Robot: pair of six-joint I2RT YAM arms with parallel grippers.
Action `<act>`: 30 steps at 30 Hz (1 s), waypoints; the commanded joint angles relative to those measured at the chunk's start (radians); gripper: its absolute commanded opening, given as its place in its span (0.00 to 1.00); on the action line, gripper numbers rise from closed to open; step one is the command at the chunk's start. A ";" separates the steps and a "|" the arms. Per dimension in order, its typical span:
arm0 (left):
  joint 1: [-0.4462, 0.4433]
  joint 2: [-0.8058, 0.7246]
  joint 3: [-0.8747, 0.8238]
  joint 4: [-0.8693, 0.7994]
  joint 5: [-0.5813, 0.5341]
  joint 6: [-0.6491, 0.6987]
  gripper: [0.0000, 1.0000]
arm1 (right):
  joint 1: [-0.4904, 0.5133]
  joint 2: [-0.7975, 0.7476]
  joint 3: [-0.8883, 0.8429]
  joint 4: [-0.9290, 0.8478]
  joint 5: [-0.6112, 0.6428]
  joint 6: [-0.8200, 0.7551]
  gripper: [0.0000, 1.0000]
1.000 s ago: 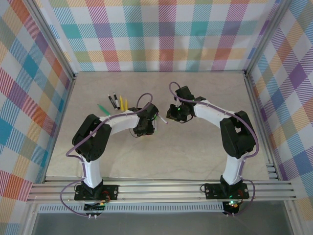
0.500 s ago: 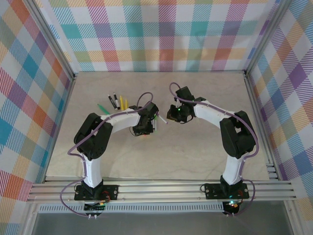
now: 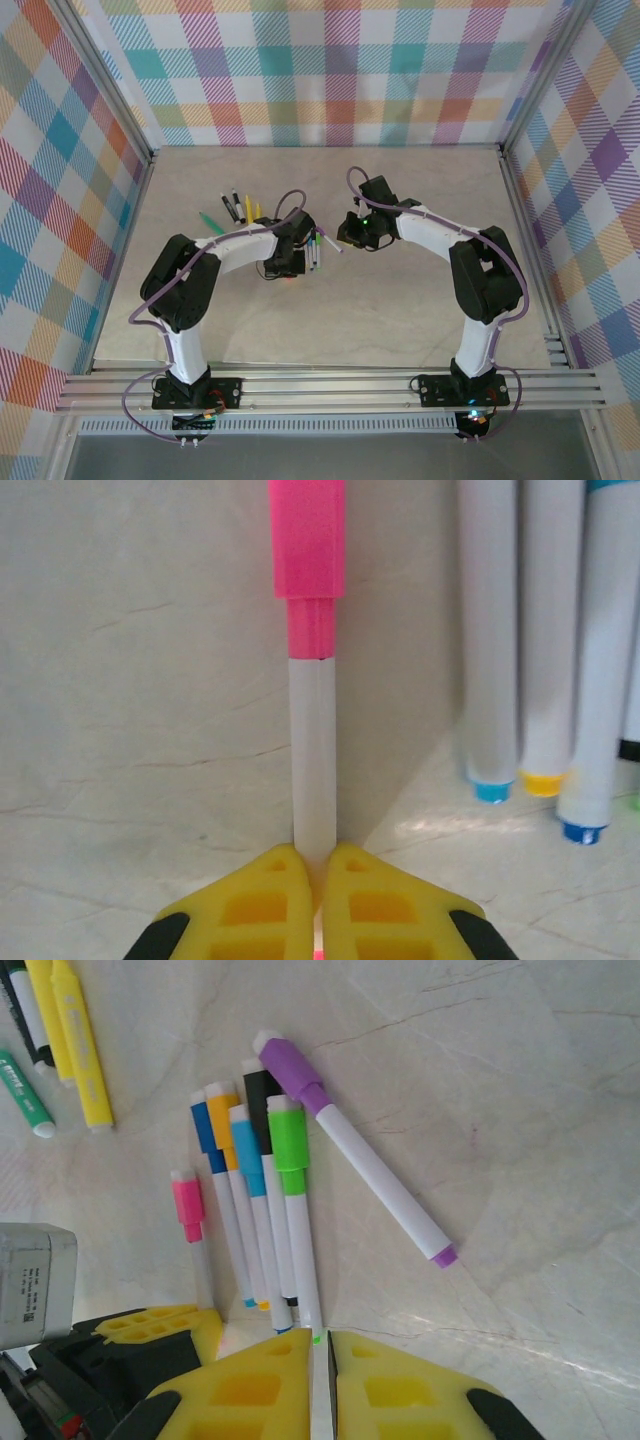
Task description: Open the pen caps
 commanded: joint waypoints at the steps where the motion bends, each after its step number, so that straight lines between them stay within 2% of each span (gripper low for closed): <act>1: 0.010 -0.072 0.014 -0.079 -0.006 0.068 0.00 | 0.012 0.019 0.027 0.027 -0.047 0.021 0.15; 6: 0.010 -0.134 0.027 -0.092 0.045 0.107 0.00 | 0.030 0.049 0.059 0.048 -0.083 0.040 0.15; 11: 0.010 -0.197 0.022 -0.065 0.161 0.132 0.00 | 0.046 0.063 0.059 0.120 -0.146 0.088 0.19; 17: 0.010 -0.240 0.014 -0.032 0.272 0.138 0.00 | 0.052 0.061 0.032 0.218 -0.202 0.148 0.44; 19: 0.010 -0.248 0.009 -0.021 0.298 0.136 0.00 | 0.052 0.061 0.024 0.245 -0.218 0.162 0.48; 30: 0.011 -0.257 0.009 -0.015 0.323 0.137 0.00 | 0.082 0.097 0.050 0.263 -0.255 0.187 0.49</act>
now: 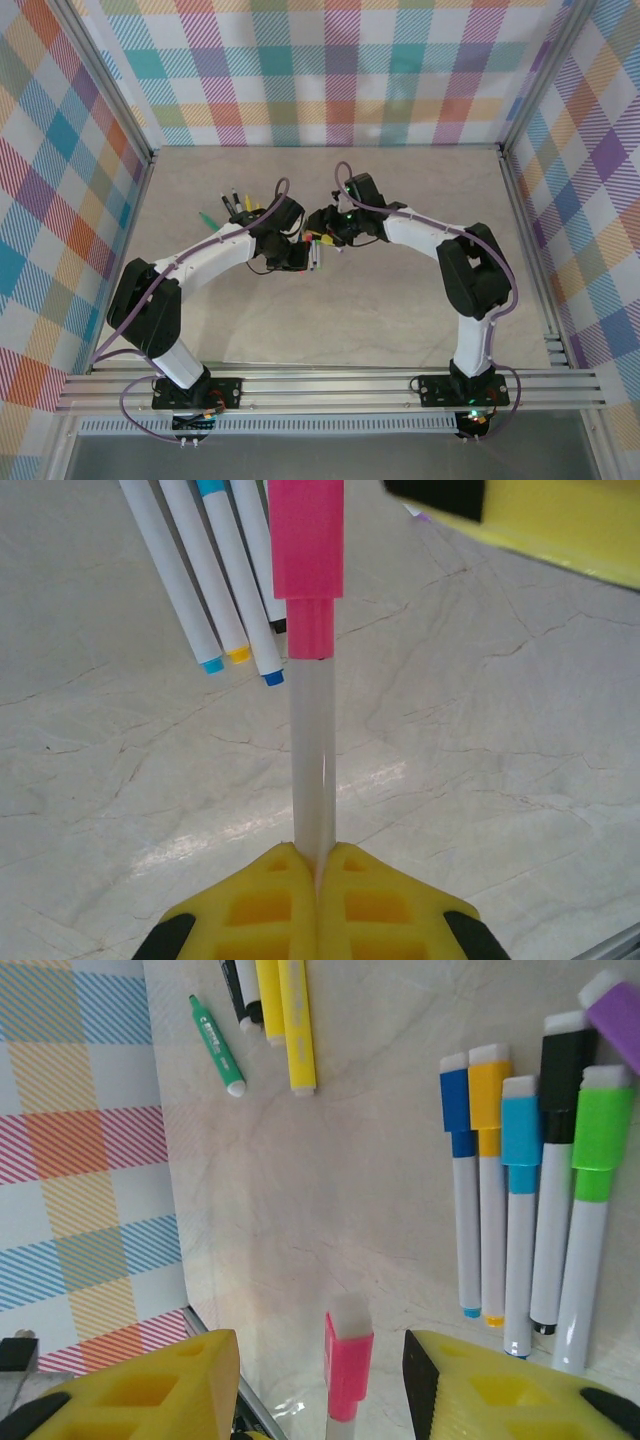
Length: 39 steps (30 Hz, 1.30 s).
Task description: Open the pen caps
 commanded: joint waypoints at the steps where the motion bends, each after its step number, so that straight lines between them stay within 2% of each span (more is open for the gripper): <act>1: 0.005 -0.035 0.007 0.003 0.020 0.009 0.00 | 0.018 0.037 0.025 0.002 -0.028 0.010 0.48; 7: 0.006 -0.037 0.007 0.000 0.016 0.009 0.00 | 0.038 0.062 0.040 0.005 -0.035 0.017 0.45; 9: 0.005 -0.031 0.007 -0.003 0.022 0.011 0.00 | 0.040 0.066 0.043 0.007 -0.034 0.018 0.34; 12: 0.005 -0.031 0.000 0.000 0.022 0.011 0.00 | 0.039 0.067 0.048 0.008 -0.040 0.016 0.02; 15: 0.007 -0.029 -0.006 0.001 0.000 0.009 0.00 | 0.040 0.060 0.044 0.006 -0.037 0.014 0.00; 16: 0.007 -0.026 -0.008 0.002 -0.005 0.010 0.08 | 0.039 0.056 0.042 0.005 -0.037 0.017 0.00; 17: 0.007 -0.021 -0.010 0.007 -0.009 0.007 0.21 | 0.040 0.053 0.039 0.010 -0.040 0.018 0.00; 18: 0.008 -0.017 -0.012 0.012 -0.009 0.004 0.27 | 0.041 0.051 0.037 0.016 -0.045 0.021 0.00; 20: 0.007 -0.011 -0.018 0.036 -0.002 -0.002 0.34 | 0.044 0.045 0.034 0.018 -0.048 0.025 0.00; 22: 0.008 -0.001 -0.016 0.046 -0.006 -0.007 0.35 | 0.050 0.042 0.034 0.021 -0.051 0.026 0.00; 30: 0.008 0.048 0.014 0.051 -0.010 -0.017 0.30 | 0.063 0.026 0.013 0.044 -0.066 0.044 0.00; 33: 0.008 0.071 0.027 0.048 -0.005 -0.022 0.19 | 0.063 0.020 0.010 0.049 -0.075 0.048 0.00; 34: 0.009 0.078 0.028 0.045 -0.006 -0.025 0.13 | 0.063 0.018 0.011 0.047 -0.079 0.045 0.00; 35: 0.009 0.081 0.028 0.045 -0.004 -0.024 0.02 | 0.063 0.019 0.014 0.040 -0.082 0.040 0.00; 39: 0.003 0.050 -0.024 0.075 0.017 -0.028 0.00 | 0.045 0.023 0.033 -0.010 -0.048 0.020 0.00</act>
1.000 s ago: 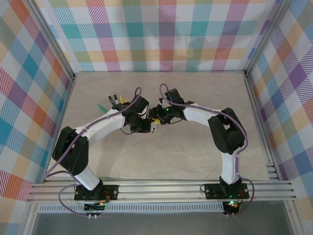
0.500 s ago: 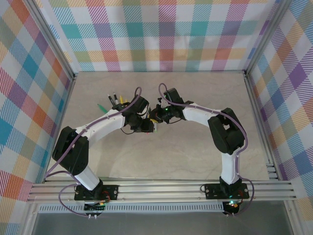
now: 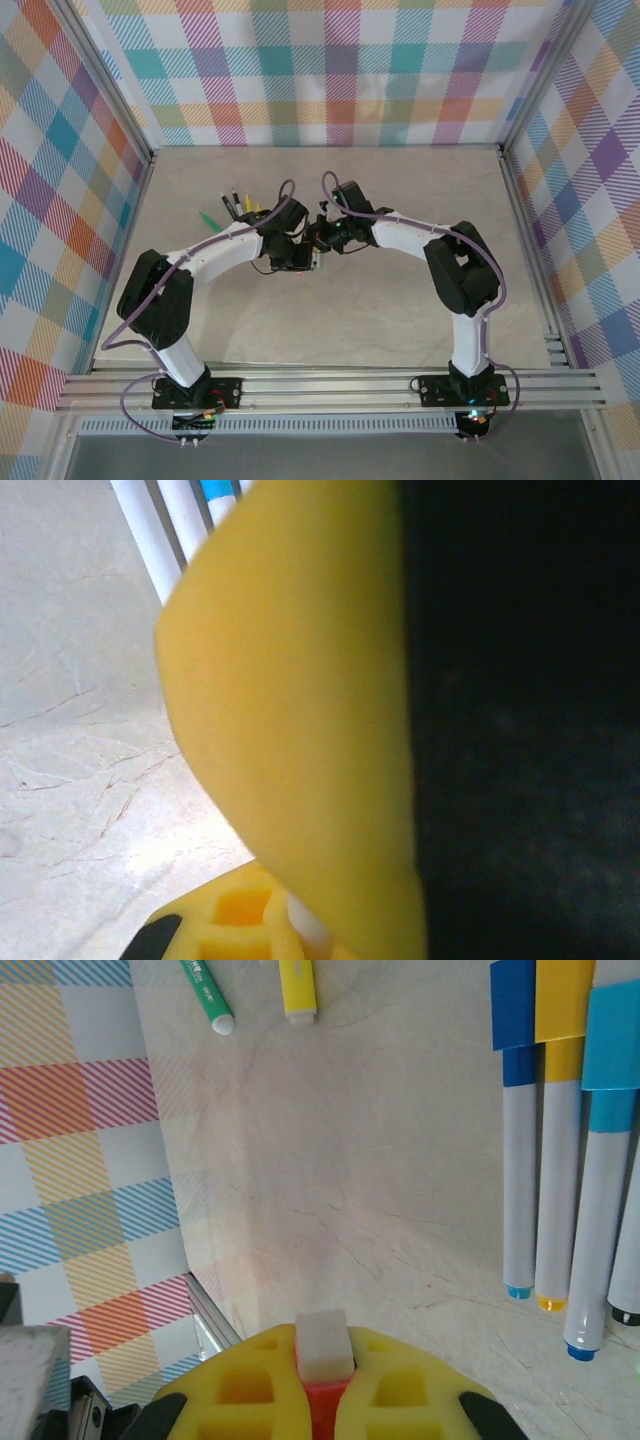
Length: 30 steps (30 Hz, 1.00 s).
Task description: Open the pen caps
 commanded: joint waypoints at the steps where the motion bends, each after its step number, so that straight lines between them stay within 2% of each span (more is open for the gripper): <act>1: -0.007 -0.052 -0.056 0.030 0.041 -0.009 0.00 | -0.037 -0.016 0.051 -0.056 0.000 -0.023 0.00; 4: -0.090 -0.243 -0.216 0.055 0.087 -0.062 0.00 | -0.193 0.038 0.193 -0.160 0.063 -0.043 0.00; 6: -0.124 -0.368 -0.294 0.031 0.116 -0.102 0.00 | -0.287 0.093 0.313 -0.227 0.040 -0.049 0.00; 9: -0.108 -0.490 -0.317 -0.073 0.035 -0.085 0.00 | -0.307 0.116 0.417 -0.306 0.045 -0.102 0.00; 13: -0.019 -0.488 -0.259 -0.100 -0.008 -0.042 0.00 | -0.306 0.107 0.385 -0.288 0.050 -0.102 0.00; 16: 0.036 -0.398 -0.168 -0.091 -0.045 -0.014 0.00 | -0.309 0.078 0.328 -0.298 0.101 -0.134 0.00; 22: 0.137 -0.098 0.052 -0.083 -0.150 0.025 0.00 | -0.306 -0.003 0.260 -0.423 0.307 -0.259 0.00; 26: 0.167 0.140 0.221 -0.118 -0.222 0.054 0.00 | -0.306 -0.061 0.202 -0.470 0.419 -0.314 0.00; 30: 0.182 0.310 0.360 -0.137 -0.280 0.055 0.00 | -0.306 -0.098 0.149 -0.488 0.485 -0.345 0.00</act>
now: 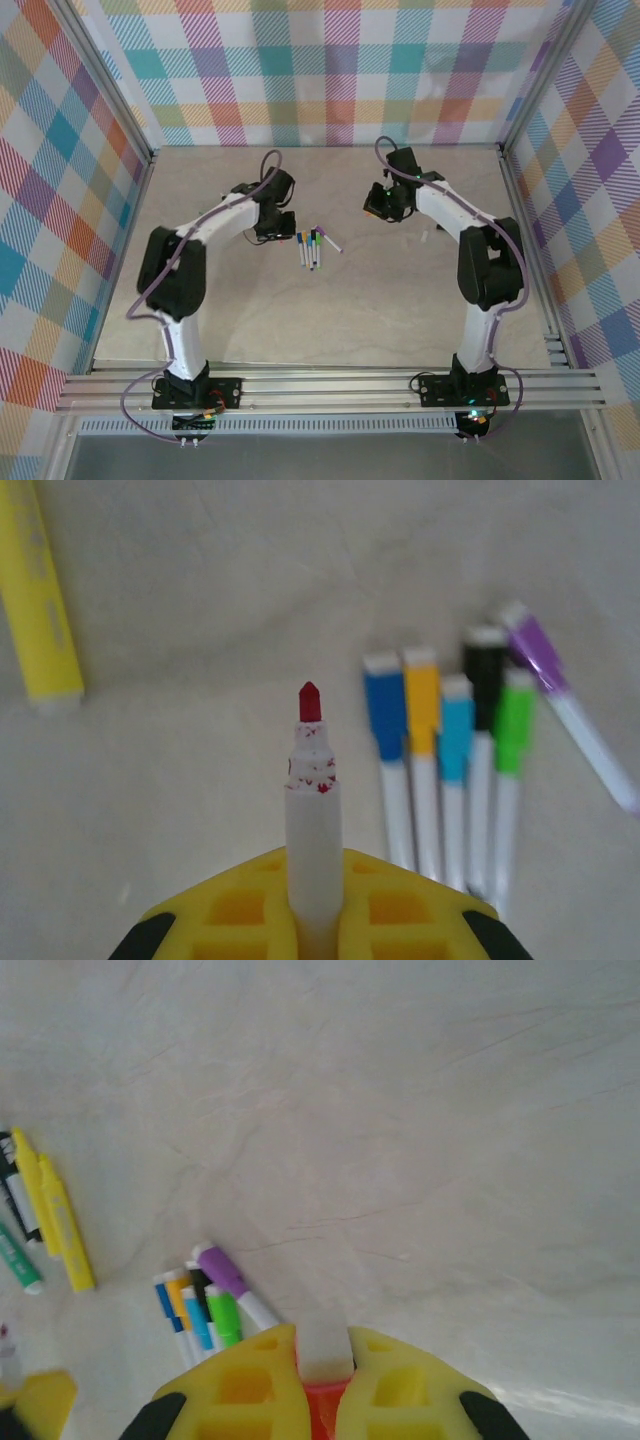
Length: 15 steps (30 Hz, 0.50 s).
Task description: Open the pen caps
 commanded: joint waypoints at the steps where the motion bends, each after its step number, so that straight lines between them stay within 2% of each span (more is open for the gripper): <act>1: 0.019 0.103 0.102 -0.063 -0.105 0.026 0.00 | -0.004 -0.047 -0.036 -0.052 0.111 -0.069 0.00; 5: 0.037 0.201 0.211 -0.133 -0.237 0.033 0.00 | -0.004 -0.043 -0.047 -0.080 0.165 -0.104 0.00; 9: 0.047 0.245 0.261 -0.149 -0.256 0.058 0.00 | -0.004 -0.008 -0.029 -0.115 0.200 -0.120 0.00; 13: 0.048 0.282 0.303 -0.183 -0.293 0.065 0.23 | -0.004 0.025 -0.016 -0.149 0.277 -0.118 0.00; 15: 0.048 0.282 0.301 -0.186 -0.298 0.065 0.25 | -0.006 0.048 -0.007 -0.168 0.316 -0.115 0.00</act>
